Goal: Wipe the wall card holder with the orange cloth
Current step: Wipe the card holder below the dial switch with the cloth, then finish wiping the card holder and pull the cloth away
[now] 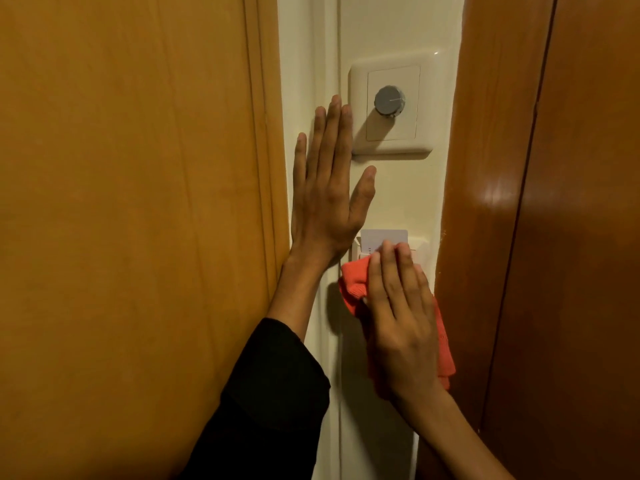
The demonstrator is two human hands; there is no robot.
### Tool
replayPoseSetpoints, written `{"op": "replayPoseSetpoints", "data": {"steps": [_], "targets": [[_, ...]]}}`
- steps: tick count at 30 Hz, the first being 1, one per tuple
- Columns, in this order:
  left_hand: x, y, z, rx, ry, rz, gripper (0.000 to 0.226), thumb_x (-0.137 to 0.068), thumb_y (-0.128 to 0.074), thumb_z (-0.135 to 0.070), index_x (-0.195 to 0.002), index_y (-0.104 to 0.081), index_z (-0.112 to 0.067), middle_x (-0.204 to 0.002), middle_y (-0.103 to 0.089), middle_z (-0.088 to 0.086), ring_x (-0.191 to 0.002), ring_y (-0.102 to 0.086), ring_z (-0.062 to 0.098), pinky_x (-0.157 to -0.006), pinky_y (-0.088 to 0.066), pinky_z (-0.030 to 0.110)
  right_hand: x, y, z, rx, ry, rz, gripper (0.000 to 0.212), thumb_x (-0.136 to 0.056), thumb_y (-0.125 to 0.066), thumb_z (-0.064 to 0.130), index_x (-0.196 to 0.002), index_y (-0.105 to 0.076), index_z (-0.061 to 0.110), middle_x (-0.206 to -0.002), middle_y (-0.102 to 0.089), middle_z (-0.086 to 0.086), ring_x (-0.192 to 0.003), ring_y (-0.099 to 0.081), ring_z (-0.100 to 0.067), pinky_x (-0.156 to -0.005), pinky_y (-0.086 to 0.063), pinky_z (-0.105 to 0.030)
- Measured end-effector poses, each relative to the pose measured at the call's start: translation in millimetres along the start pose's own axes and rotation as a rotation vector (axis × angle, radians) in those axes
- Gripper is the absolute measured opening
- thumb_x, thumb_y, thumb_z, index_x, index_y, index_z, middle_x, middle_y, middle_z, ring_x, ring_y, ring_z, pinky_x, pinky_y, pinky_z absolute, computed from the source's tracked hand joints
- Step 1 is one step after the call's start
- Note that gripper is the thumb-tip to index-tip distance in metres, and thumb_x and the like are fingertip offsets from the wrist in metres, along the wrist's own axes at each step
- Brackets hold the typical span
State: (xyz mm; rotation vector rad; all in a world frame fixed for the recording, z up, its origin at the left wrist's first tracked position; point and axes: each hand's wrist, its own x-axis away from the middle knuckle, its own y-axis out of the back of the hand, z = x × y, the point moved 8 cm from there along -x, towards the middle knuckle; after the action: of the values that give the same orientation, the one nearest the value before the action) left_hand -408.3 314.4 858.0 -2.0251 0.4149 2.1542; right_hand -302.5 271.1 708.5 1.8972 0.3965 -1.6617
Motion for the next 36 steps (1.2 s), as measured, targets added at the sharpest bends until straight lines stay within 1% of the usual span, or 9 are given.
{"op": "replayPoseSetpoints", "data": {"steps": [7,11,14,17,22,27,32,34,36], "targets": [[-1,1,-1,0.033,0.023,0.037,0.070,-0.106,-0.024,-0.048,-0.161,-0.019,-0.004,-0.170,-0.018,0.016,-0.160,-0.015,0.031,-0.131,-0.006,0.049,16,1,7,0.182,0.496,0.213,0.049,-0.104,-0.042,0.007,-0.152,-0.037,0.002,-0.160,-0.037,-0.018,-0.151,-0.029,-0.032,-0.126,-0.025,-0.045],[12,8,-2,0.093,0.128,0.097,0.066,-0.108,-0.028,-0.044,-0.163,-0.014,-0.010,-0.173,-0.011,0.010,-0.162,-0.006,0.027,-0.132,-0.001,0.046,29,23,-16,0.203,0.484,0.288,0.056,-0.098,-0.051,0.009,-0.152,-0.037,0.004,-0.160,-0.038,-0.015,-0.151,-0.030,-0.031,-0.125,-0.025,-0.046],[58,19,-17,0.277,0.362,0.085,0.063,-0.108,-0.039,-0.035,-0.164,-0.017,-0.015,-0.174,-0.011,0.003,-0.163,-0.003,0.020,-0.132,-0.002,0.051,36,38,-31,0.080,0.318,0.350,0.072,-0.090,-0.068,0.009,-0.154,-0.034,0.005,-0.162,-0.034,-0.014,-0.153,-0.028,-0.030,-0.122,-0.027,-0.047],[139,46,-58,0.464,0.630,-0.110,0.056,-0.107,-0.043,-0.031,-0.160,-0.030,-0.019,-0.172,-0.019,-0.005,-0.162,-0.008,0.015,-0.131,-0.010,0.056,46,59,-49,-0.293,-0.051,0.342,0.066,-0.095,-0.056,0.007,-0.156,-0.031,0.010,-0.163,-0.033,-0.008,-0.155,-0.025,-0.021,-0.125,-0.028,-0.048],[250,76,-127,0.680,1.002,-0.188,0.050,-0.106,-0.042,-0.030,-0.155,-0.040,-0.026,-0.165,-0.034,-0.020,-0.155,-0.026,0.000,-0.128,-0.028,0.027,89,94,-73,-0.731,-0.643,0.148,0.040,-0.106,-0.045,0.018,-0.145,-0.053,0.024,-0.146,-0.057,0.011,-0.136,-0.052,-0.002,-0.112,-0.048,-0.040],[333,46,-196,1.283,1.428,0.298,0.066,-0.085,-0.061,-0.070,-0.143,-0.055,-0.039,-0.143,-0.063,-0.015,-0.131,-0.061,0.001,-0.097,-0.057,0.017,164,120,-68,-0.804,-0.835,0.196,0.038,-0.106,-0.044,0.024,-0.140,-0.056,0.034,-0.140,-0.061,0.020,-0.131,-0.056,0.000,-0.109,-0.047,-0.029],[424,21,-237,1.326,1.796,0.523,0.041,-0.095,-0.059,-0.042,-0.130,-0.067,-0.021,-0.132,-0.072,0.006,-0.111,-0.074,0.007,-0.080,-0.062,0.021,242,140,-89,-0.767,-1.073,0.254,0.035,-0.104,-0.046,0.017,-0.127,-0.064,0.037,-0.131,-0.068,0.015,-0.121,-0.061,0.006,-0.102,-0.049,-0.019],[455,15,-256,1.232,1.798,0.684,0.033,-0.101,-0.053,-0.039,-0.127,-0.066,-0.023,-0.132,-0.070,0.004,-0.109,-0.073,0.003,-0.089,-0.061,0.023,268,151,-103,-0.797,-1.181,0.216,0.033,-0.103,-0.046,0.016,-0.118,-0.065,0.039,-0.117,-0.073,0.022,-0.108,-0.066,0.010,-0.088,-0.049,-0.008],[488,19,-281,1.181,1.851,0.863,0.047,-0.093,-0.058,-0.044,-0.129,-0.066,-0.015,-0.133,-0.069,0.014,-0.124,-0.067,0.024,-0.111,-0.051,0.046,291,162,-117,-0.787,-1.244,0.193,0.030,-0.103,-0.045,0.017,-0.117,-0.065,0.035,-0.109,-0.074,0.027,-0.102,-0.067,0.010,-0.083,-0.048,-0.005]]}}
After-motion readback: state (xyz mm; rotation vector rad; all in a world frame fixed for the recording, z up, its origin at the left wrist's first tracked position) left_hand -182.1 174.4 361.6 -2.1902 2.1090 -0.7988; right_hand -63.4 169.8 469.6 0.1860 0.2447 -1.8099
